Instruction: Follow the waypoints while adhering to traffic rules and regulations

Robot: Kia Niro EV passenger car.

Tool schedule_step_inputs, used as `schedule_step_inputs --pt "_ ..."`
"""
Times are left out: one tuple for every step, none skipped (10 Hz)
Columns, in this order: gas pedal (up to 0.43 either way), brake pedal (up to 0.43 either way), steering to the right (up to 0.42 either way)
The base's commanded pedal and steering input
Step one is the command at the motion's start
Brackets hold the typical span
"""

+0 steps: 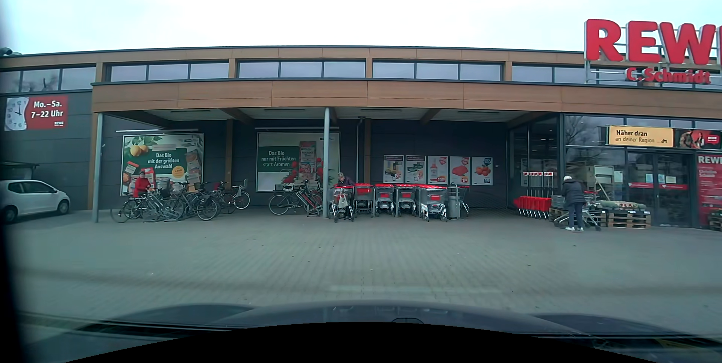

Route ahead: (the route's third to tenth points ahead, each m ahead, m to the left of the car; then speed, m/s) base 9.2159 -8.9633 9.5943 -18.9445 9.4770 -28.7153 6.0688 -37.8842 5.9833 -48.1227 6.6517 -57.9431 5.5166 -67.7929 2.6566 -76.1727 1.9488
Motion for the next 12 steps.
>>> schedule_step_inputs --pt "0.000 0.000 0.221" --pt "0.000 0.000 0.250" --pt "0.008 0.000 0.277" --pt "0.028 0.000 0.314" --pt "0.047 0.000 0.347" --pt "0.059 0.000 0.392" --pt "0.079 0.000 0.435" --pt "0.079 0.000 0.481" --pt "0.079 0.000 0.517" --pt "0.079 0.000 0.556" --pt "0.079 0.000 0.599" --pt "0.079 0.000 0.629"
